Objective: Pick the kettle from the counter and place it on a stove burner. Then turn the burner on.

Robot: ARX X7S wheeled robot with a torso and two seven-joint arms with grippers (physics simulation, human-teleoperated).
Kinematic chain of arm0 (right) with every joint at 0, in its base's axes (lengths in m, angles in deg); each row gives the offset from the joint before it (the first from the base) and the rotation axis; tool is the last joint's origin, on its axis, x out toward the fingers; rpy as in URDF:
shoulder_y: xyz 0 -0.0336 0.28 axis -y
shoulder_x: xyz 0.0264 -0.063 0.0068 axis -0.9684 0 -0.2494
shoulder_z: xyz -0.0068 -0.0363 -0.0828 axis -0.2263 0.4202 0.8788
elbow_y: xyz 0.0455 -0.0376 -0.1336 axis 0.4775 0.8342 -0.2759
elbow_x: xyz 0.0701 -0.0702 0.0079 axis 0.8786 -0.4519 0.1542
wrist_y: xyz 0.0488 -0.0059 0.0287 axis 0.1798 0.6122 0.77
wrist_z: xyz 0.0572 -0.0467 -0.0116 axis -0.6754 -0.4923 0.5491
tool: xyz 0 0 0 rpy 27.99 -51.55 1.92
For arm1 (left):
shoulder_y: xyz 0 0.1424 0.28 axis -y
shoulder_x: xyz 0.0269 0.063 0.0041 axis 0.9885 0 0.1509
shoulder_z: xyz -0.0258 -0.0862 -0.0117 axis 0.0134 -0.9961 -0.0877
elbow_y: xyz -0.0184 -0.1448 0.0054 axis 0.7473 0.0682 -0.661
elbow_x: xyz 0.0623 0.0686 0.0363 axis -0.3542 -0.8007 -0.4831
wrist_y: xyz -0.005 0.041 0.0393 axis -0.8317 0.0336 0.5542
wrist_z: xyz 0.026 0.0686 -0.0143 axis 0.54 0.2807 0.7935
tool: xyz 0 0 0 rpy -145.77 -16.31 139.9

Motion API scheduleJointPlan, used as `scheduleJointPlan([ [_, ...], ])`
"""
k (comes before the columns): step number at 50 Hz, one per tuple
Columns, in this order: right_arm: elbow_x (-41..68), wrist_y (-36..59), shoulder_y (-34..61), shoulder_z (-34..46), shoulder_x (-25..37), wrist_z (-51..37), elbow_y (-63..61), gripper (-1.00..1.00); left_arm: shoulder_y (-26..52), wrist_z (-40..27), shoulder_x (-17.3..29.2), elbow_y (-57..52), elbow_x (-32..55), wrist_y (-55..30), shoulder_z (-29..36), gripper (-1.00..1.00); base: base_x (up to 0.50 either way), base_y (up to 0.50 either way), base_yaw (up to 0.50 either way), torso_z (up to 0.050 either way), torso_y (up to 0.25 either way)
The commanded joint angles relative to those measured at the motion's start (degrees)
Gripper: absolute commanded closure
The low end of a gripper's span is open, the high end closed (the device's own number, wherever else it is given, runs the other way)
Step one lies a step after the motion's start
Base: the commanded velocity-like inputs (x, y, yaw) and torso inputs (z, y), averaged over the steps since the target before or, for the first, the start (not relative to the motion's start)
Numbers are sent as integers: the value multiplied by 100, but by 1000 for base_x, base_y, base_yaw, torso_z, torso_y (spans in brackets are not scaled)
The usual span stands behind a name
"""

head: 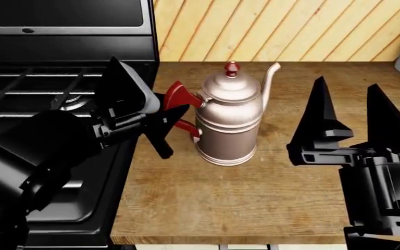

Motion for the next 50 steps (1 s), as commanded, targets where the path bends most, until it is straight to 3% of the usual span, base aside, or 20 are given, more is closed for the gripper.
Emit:
scheduleJointPlan([
  [1, -28, -14, -2, 71, 39, -56, -23, -100, -84, 40, -6, -38, -143, 347, 30, 100, 0, 0, 0, 0, 0],
  [19, -18, -68, -6, 132, 102, -102, -24, -100, -118, -478, -144, -17, -566, 1000, -180, 100, 0, 0, 0, 0, 1],
  [50, 132, -157, -9, 124, 203, -196, -9, -100, 202, -1280, -387, -240, -351, 1115, -920, 100, 0, 0, 0, 0, 1],
])
